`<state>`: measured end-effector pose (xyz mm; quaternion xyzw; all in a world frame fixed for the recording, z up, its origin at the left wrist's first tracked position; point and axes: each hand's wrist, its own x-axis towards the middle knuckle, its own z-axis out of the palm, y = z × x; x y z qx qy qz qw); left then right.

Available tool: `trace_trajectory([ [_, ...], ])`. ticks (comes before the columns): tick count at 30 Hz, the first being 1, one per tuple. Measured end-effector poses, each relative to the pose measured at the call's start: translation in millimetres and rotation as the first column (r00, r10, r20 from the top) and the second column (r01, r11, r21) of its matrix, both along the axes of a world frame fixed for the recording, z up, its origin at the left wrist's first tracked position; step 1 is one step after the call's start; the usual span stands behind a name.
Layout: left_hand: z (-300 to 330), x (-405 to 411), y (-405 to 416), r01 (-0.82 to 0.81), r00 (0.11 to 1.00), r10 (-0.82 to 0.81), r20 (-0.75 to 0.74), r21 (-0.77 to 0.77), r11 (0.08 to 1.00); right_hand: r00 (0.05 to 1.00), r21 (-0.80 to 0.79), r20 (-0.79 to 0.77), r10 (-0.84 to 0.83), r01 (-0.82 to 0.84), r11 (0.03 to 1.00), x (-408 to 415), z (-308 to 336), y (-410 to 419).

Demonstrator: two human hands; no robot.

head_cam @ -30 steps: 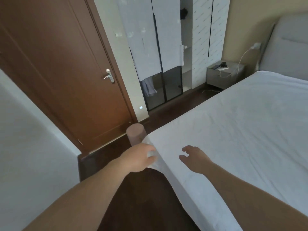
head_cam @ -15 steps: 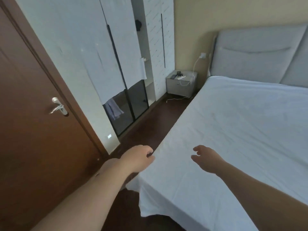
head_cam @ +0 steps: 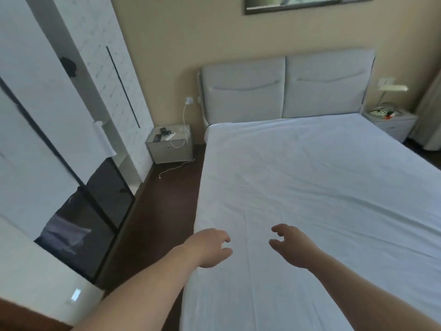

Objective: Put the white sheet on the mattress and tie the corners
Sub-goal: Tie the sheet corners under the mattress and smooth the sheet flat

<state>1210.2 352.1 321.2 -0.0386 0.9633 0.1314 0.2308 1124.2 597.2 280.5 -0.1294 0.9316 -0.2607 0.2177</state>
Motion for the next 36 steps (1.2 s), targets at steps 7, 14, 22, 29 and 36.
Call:
trace_trajectory([
  [7, -31.9, -51.0, -67.6, 0.241, 0.965, -0.238, 0.106, -0.016, 0.970, 0.960, 0.035, 0.113, -0.257, 0.255, 0.966, 25.2, -20.8, -33.9],
  [14, -125.5, -92.5, -99.8, 0.431, 0.893, -0.435, 0.119, 0.059, 0.900, 0.825, 0.200, 0.154, -0.543, 0.512, 0.835, 81.6, -78.4, -77.8],
  [22, -302.0, -45.8, -81.4, 0.593, 0.730, -0.608, 0.311, 0.154, 0.790, 0.748, 0.363, 0.311, -0.587, 0.478, 0.800, 134.6, -235.1, -114.3],
  [29, -437.3, -54.2, -34.8, 0.636, 0.716, -0.615, 0.331, 0.054, 0.770, 0.762, 0.439, 0.264, -0.591, 0.451, 0.778, 111.1, -382.1, -85.9],
  [36, -516.3, -17.3, -23.8, 0.689, 0.693, -0.629, 0.352, -0.069, 0.721, 0.782, 0.411, 0.393, -0.484, 0.321, 0.853, 159.9, -467.7, -77.0],
])
